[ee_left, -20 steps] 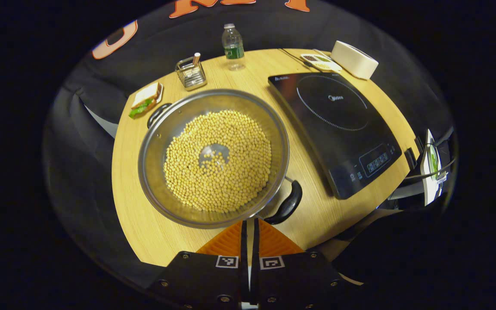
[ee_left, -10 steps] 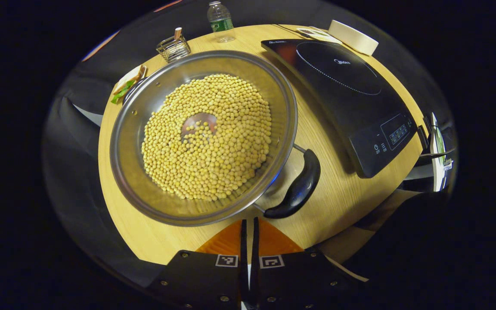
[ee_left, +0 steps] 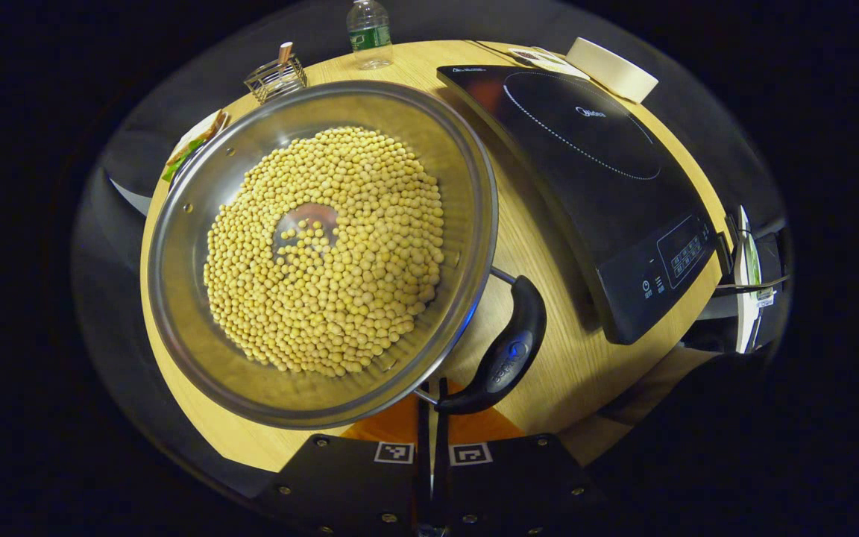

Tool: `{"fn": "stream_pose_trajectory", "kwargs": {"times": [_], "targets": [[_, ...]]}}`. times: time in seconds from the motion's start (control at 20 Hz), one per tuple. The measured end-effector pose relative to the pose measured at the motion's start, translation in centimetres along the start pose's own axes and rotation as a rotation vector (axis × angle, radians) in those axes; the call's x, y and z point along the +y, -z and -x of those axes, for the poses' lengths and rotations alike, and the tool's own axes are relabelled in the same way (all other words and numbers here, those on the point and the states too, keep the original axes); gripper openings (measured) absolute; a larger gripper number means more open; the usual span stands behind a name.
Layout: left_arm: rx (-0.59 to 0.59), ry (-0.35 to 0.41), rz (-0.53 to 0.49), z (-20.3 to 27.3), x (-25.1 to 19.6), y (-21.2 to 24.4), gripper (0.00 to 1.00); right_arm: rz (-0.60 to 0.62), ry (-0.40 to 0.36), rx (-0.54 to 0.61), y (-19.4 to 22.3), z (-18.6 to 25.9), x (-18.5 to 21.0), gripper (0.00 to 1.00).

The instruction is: First push the handle of the pot to place it horizontally, then grasp the pot with both hands and set it on the induction cooktop.

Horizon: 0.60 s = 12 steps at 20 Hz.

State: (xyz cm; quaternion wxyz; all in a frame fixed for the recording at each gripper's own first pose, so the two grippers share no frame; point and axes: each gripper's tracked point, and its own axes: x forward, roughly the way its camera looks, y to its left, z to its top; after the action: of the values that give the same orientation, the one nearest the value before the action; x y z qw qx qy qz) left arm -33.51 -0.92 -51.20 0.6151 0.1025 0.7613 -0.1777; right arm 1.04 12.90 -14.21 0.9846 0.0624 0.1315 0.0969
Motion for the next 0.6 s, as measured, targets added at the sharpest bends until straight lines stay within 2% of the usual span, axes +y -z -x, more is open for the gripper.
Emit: {"fn": "stream_pose_trajectory", "kwargs": {"times": [0.1,0.25,0.45,0.6], "targets": [[0.002,-0.001,0.002,-0.1,-0.2,-0.3,0.03,-0.003,0.007,0.004,0.2,0.2,-0.2,0.97],[-0.006,0.006,0.018,0.0,-0.5,-1.5,0.02,-0.005,0.016,0.012,0.4,0.5,-0.3,0.95],[-0.020,0.012,-0.008,0.2,-1.3,-2.5,0.02,-0.001,0.020,0.024,0.9,0.8,-0.4,0.97],[-0.034,0.012,-0.014,0.1,-1.4,-3.6,0.02,0.000,0.021,0.027,1.0,0.8,-0.4,0.95]]}}
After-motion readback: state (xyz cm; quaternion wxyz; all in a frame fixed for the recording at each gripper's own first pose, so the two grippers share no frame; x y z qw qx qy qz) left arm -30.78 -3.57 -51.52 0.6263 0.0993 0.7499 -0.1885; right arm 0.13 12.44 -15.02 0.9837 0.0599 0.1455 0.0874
